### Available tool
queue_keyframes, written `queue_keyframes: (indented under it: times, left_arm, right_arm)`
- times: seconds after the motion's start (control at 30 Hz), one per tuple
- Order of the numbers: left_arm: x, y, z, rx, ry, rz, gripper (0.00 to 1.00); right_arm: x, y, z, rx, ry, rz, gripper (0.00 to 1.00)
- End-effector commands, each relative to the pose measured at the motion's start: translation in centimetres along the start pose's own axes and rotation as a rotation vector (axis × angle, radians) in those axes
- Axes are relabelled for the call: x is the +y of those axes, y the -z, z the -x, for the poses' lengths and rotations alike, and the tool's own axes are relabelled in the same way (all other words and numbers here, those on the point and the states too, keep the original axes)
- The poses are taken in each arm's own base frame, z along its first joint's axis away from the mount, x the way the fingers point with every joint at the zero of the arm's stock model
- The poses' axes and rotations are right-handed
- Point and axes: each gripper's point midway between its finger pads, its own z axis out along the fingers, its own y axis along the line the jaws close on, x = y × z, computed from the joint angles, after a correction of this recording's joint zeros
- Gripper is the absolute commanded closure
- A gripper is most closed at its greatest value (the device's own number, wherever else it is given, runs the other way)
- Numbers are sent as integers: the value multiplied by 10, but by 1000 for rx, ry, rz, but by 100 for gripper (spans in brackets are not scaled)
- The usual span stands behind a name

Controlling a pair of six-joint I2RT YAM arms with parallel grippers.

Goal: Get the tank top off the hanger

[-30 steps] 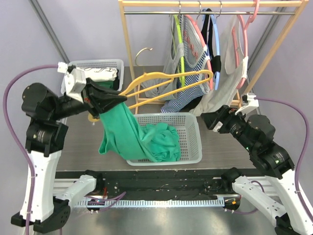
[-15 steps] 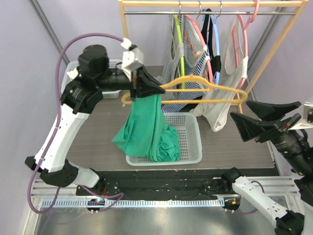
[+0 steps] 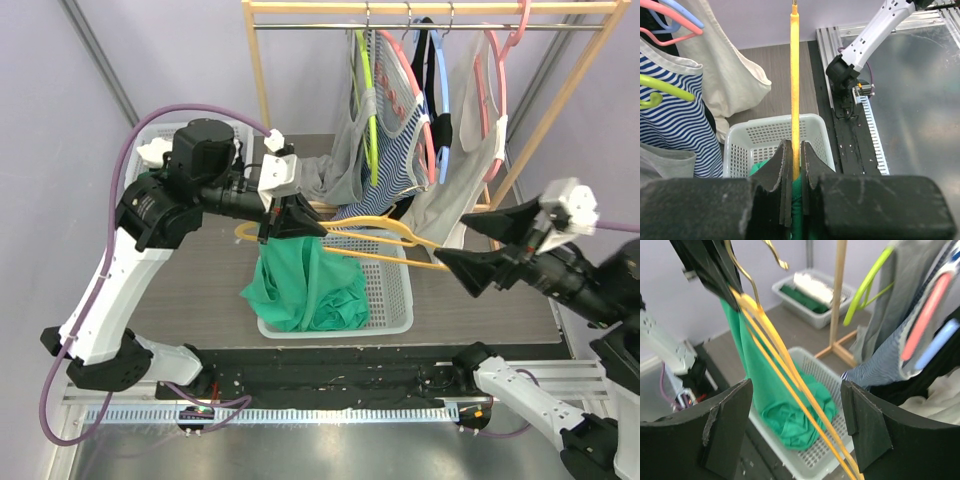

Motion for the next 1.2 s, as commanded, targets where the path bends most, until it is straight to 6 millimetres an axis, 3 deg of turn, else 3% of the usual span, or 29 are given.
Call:
queue_keyframes:
  times: [0.0, 0.37, 0.6, 0.77, 0.93, 1.03, 1.07, 1.1, 1.17]
  left_arm:
    - [-17, 8, 15, -42, -57, -43, 100]
    - [-30, 8, 22, -80, -15, -111, 100]
    - [-30, 6, 29, -104, 6, -126, 100]
    - [-32, 4, 31, -115, 26, -147, 100]
    - [-27, 1, 28, -109, 27, -133, 100]
    - [-17, 0, 24, -102, 29, -80, 100]
    - [-13, -1, 28, -112, 12, -58, 99]
    - [-9, 0, 29, -115, 12, -35, 93]
    - [4, 0, 34, -125, 8, 34, 68]
  right_arm:
    - [13, -13, -34, 113, 9, 125, 21]
    - [28, -29, -38, 142, -20, 255, 21]
    - [35, -43, -59, 167, -100, 322, 30]
    - [34, -43, -57, 142, -97, 310, 36]
    - [34, -39, -51, 116, -94, 296, 58]
    - [34, -38, -49, 103, -102, 287, 79]
    - [32, -37, -49, 99, -106, 274, 91]
    - [31, -36, -49, 96, -108, 265, 97]
    - [26, -35, -48, 82, -108, 226, 99]
